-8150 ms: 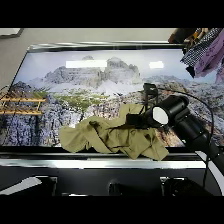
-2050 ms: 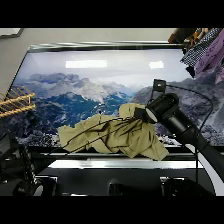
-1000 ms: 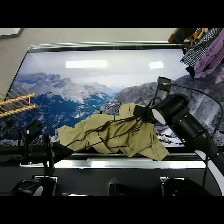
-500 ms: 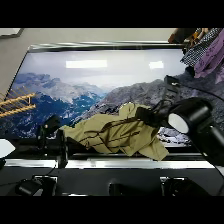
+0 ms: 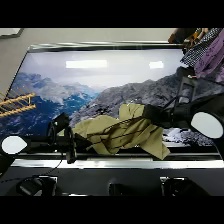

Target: Fold the clothes and pants, and hang the long-sleeved shirts on hangers.

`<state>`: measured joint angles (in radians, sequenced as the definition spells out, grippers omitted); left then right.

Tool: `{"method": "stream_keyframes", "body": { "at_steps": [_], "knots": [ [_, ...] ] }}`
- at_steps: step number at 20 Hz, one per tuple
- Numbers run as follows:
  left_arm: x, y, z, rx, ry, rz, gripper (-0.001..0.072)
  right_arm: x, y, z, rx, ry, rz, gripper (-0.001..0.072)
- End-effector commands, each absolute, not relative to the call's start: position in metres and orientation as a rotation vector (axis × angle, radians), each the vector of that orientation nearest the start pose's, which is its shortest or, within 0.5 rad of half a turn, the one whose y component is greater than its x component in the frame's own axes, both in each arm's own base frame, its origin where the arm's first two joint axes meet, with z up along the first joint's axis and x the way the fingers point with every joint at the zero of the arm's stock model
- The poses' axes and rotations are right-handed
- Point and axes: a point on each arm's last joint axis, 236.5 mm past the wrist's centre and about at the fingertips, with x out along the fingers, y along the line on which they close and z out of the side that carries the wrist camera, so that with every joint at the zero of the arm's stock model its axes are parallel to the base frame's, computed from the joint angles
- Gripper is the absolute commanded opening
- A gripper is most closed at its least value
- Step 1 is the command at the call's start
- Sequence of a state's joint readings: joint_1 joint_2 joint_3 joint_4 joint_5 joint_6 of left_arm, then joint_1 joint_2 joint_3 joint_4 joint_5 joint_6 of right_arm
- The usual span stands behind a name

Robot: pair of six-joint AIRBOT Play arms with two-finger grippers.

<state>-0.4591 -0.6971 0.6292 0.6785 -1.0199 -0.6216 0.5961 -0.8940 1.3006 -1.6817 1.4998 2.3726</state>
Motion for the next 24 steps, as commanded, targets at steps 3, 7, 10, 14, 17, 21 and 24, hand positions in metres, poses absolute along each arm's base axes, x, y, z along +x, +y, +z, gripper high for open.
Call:
{"method": "stream_keyframes", "body": {
  "at_steps": [3, 7, 10, 14, 17, 21, 24],
  "knots": [
    [0.196, -0.287, 0.083, 0.182, 0.617, -1.225, 0.0015, 0.256, 0.149, 0.171, 0.338, 1.132, 0.022, 0.0031],
    [0.203, -0.302, 0.085, 0.139, 0.59, -1.207, 0.0016, 0.257, 0.148, 0.17, 0.335, 1.129, 0.018, 0.0031],
    [0.201, -0.308, 0.086, 0.133, 0.586, -1.214, 0.0016, 0.262, 0.146, 0.166, 0.319, 1.131, -0.001, 0.0031],
    [0.193, -0.314, 0.088, 0.116, 0.587, -1.239, 0.0016, 0.275, 0.154, 0.161, 0.313, 1.114, 0.009, 0.0031],
    [0.19, -0.316, 0.089, 0.118, 0.587, -1.247, 0.0016, 0.283, 0.158, 0.163, 0.321, 1.091, 0.022, 0.0031],
    [0.191, -0.316, 0.089, 0.118, 0.587, -1.246, 0.0016, 0.283, 0.159, 0.163, 0.322, 1.091, 0.025, 0.0059],
    [0.193, -0.316, 0.089, 0.116, 0.581, -1.238, 0.0016, 0.278, 0.165, 0.162, 0.321, 1.112, 0.054, 0.023]
  ]
}}
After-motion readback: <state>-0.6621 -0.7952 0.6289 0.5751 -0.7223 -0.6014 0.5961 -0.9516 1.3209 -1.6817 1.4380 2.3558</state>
